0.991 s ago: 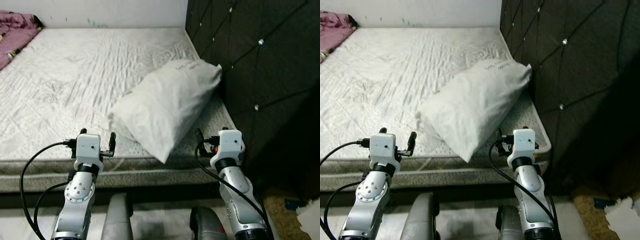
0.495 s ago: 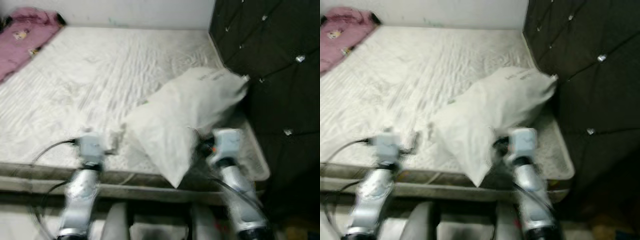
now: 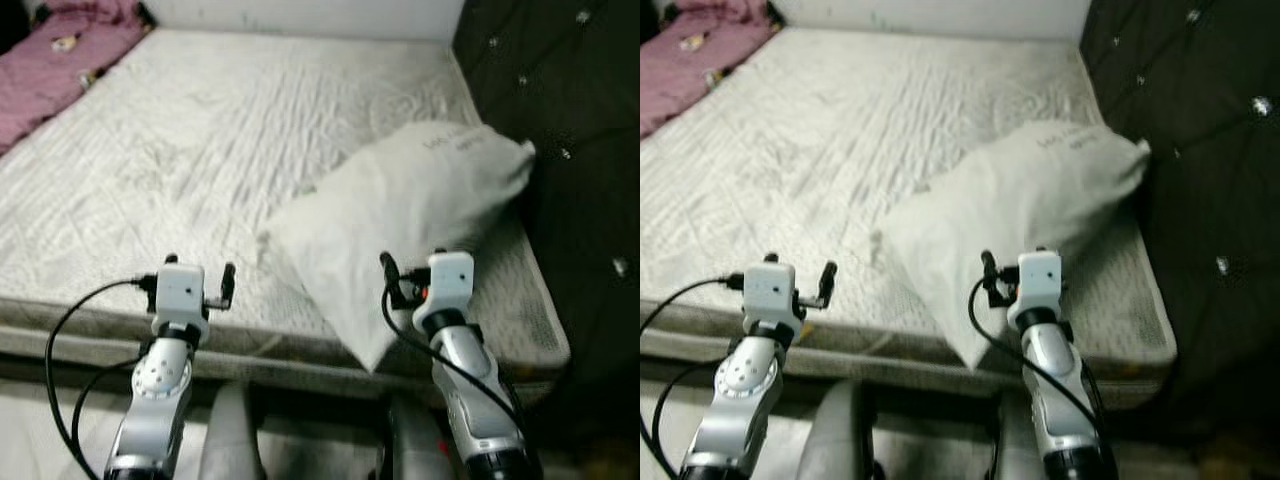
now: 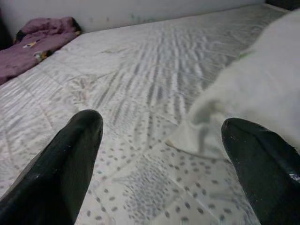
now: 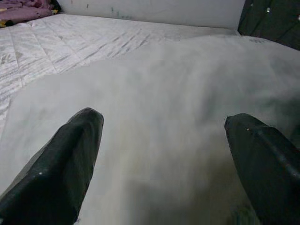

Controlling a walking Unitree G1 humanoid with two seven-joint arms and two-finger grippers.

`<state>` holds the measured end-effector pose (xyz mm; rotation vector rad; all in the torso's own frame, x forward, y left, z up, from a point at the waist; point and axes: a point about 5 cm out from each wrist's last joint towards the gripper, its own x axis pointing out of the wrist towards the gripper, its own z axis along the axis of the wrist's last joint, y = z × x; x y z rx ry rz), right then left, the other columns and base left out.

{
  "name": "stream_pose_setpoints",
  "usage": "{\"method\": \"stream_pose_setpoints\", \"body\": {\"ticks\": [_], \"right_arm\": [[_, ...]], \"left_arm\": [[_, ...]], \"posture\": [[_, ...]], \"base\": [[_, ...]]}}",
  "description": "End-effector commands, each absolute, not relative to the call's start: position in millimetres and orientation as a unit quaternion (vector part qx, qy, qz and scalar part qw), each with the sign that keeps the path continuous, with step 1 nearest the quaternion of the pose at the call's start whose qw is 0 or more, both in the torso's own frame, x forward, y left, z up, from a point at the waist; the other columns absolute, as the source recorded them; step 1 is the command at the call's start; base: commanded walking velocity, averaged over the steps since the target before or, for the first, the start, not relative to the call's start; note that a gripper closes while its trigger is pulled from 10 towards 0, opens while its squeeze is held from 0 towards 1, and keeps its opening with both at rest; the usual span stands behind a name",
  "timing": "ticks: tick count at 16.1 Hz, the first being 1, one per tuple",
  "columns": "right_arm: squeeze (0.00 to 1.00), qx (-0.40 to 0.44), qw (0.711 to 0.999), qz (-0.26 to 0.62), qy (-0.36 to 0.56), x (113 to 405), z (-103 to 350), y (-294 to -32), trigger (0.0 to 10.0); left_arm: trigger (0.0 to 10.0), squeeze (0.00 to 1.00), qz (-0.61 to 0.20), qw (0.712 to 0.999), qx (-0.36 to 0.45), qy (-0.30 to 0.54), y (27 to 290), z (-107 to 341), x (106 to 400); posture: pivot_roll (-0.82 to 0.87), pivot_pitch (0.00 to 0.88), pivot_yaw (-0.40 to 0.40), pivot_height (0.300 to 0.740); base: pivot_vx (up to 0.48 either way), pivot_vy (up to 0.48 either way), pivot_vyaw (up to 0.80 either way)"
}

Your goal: Clean up the room

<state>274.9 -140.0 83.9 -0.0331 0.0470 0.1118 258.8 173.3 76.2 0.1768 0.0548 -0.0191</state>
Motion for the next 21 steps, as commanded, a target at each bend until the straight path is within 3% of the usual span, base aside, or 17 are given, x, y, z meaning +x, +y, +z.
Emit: {"method": "stream_pose_setpoints", "body": {"ticks": [1, 4, 7, 9, 16, 18, 21], "right_arm": [[0.00, -0.020, 0.997, 0.067, 0.035, 277, 83, -140, 10.0], [0.00, -0.020, 0.994, 0.094, 0.048, 276, 84, -143, 10.0], [0.00, -0.028, 0.980, 0.166, 0.107, 268, 71, -143, 10.0], [0.00, 0.019, 0.970, 0.187, 0.156, 273, 66, -138, 10.0], [0.00, 0.046, 0.957, 0.198, 0.208, 307, 72, -116, 10.0], [0.00, 0.026, 0.928, 0.290, 0.231, 305, 78, -111, 10.0], [0.00, 0.026, 0.921, 0.309, 0.234, 307, 87, -123, 10.0]], "left_arm": [[10.0, 0.00, -0.018, 0.994, 0.107, 0.024, 172, 80, 260], [10.0, 0.00, -0.026, 0.996, 0.089, -0.009, 174, 94, 250], [10.0, 0.00, 0.019, 0.993, 0.117, 0.019, 200, 86, 222], [10.0, 0.00, 0.058, 0.990, 0.120, 0.040, 211, 79, 210], [10.0, 0.00, 0.096, 0.987, 0.129, 0.014, 220, 93, 206], [10.0, 0.00, 0.095, 0.986, 0.132, 0.024, 222, 92, 204], [10.0, 0.00, 0.086, 0.987, 0.131, 0.028, 219, 90, 206]], "posture": [[0.03, 0.000, 0.018, 0.536], [0.03, 0.000, 0.006, 0.536], [0.07, 0.004, -0.003, 0.536], [0.09, 0.004, -0.009, 0.536], [0.14, 0.000, -0.024, 0.536], [0.15, 0.000, -0.018, 0.536], [0.13, 0.000, -0.003, 0.536]], "base": [[0.000, 0.000, 0.00], [0.000, 0.000, 0.00], [0.000, 0.000, 0.00], [0.000, 0.000, 0.00], [0.000, 0.000, 0.00], [0.000, 0.000, 0.00], [0.000, 0.000, 0.00]]}}
